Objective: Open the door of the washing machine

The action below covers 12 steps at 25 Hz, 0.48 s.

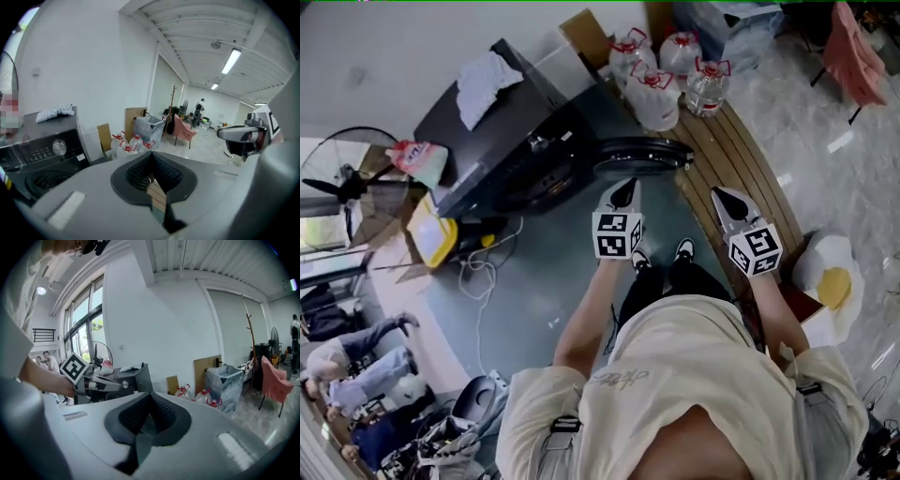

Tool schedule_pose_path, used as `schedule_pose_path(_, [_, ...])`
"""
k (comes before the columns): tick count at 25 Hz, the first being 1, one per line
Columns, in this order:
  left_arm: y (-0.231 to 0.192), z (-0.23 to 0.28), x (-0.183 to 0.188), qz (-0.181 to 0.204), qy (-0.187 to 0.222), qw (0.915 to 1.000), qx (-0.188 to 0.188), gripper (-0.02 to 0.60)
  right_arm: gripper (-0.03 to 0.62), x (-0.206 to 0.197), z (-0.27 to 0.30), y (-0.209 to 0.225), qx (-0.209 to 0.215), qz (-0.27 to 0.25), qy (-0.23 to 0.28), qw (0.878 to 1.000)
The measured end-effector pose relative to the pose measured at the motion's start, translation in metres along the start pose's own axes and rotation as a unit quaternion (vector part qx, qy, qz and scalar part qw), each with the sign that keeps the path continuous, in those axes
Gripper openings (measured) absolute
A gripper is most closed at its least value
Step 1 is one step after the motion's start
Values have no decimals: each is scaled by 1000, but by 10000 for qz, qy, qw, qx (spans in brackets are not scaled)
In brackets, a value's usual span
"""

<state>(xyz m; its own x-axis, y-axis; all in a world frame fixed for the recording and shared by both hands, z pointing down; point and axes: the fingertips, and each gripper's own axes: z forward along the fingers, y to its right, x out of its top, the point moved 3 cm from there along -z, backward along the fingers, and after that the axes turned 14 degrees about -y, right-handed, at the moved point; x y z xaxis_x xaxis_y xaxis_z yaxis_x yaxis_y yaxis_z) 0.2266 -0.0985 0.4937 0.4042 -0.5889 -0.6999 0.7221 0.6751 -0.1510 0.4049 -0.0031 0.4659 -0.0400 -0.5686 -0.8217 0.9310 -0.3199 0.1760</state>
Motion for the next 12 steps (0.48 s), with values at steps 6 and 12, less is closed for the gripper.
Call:
schedule_pose_path(6, [-10, -82, 31, 133, 704, 9967, 378, 17, 0, 50, -2, -21, 125, -286, 492, 9983])
schedule_pose_path(12, [-23, -137, 52, 192, 1150, 9911, 642, 17, 0, 99, -20, -46, 193, -753, 1004, 9919])
